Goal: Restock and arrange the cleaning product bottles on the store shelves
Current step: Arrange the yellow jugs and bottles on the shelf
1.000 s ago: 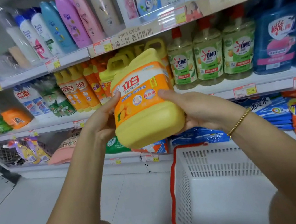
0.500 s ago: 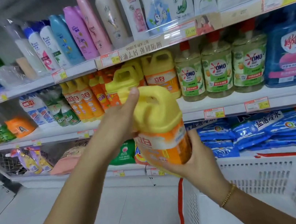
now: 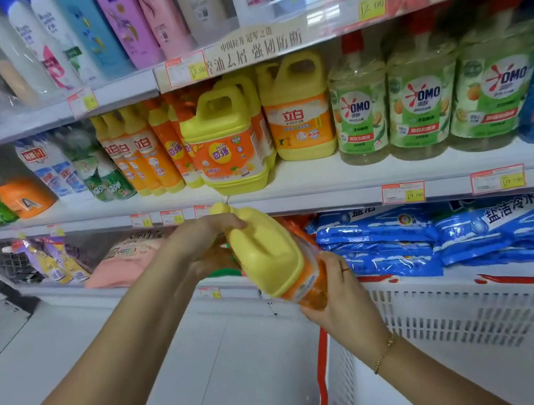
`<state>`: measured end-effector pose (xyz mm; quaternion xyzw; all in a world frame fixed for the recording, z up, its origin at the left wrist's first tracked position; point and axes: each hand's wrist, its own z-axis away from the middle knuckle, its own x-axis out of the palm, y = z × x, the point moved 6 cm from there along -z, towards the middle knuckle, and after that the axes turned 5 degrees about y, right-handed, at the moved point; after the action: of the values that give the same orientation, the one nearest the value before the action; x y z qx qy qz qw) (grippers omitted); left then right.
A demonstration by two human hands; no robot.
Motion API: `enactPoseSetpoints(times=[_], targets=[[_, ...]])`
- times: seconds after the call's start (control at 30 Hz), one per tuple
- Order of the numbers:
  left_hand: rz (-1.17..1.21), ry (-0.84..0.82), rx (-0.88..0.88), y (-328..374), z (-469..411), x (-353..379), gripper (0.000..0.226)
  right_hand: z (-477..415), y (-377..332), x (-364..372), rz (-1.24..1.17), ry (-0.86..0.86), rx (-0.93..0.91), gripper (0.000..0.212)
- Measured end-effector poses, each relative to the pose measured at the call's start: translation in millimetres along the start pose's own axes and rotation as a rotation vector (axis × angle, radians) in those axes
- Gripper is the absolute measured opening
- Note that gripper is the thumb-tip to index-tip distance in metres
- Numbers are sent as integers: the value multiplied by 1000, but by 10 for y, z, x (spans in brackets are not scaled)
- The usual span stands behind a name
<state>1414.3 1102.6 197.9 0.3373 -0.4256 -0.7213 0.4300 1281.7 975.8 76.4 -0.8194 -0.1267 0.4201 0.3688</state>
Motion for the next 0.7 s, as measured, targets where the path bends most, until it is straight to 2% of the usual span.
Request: enactPoseSetpoints(times=[0.07,0.1,0.17,0.23,0.33,0.43,0.6,0.7], targets=[[-106,57,51,-42,-115,-17,12,-67,30,67,48,-134,-16,77],[-154,108,77,-86,-205,-44,16,-127,36,56,72,-169,-41,67],[-254,200,127,-163,-381,-87,24,-343,67,-66,109,-159,-67,45],[-442,228,148,-322,-582,-92,22,-614,168,-258,170,-105,-69,33],[-667,161,60,-804,-905,-104,15,-929,432,-513,294,-48,-74,29],[-712,129,-30,-1368,-1169,-150,26,-1058,671,-624,366,-33,-80,25],[-831,77,-160,-2201,-1418,-161,28,-1239,740,-804,417,128,-154,24],[-929,46,-171,-2494,-1522,-112,29,-1341,761,-848,445,157,-162,27]])
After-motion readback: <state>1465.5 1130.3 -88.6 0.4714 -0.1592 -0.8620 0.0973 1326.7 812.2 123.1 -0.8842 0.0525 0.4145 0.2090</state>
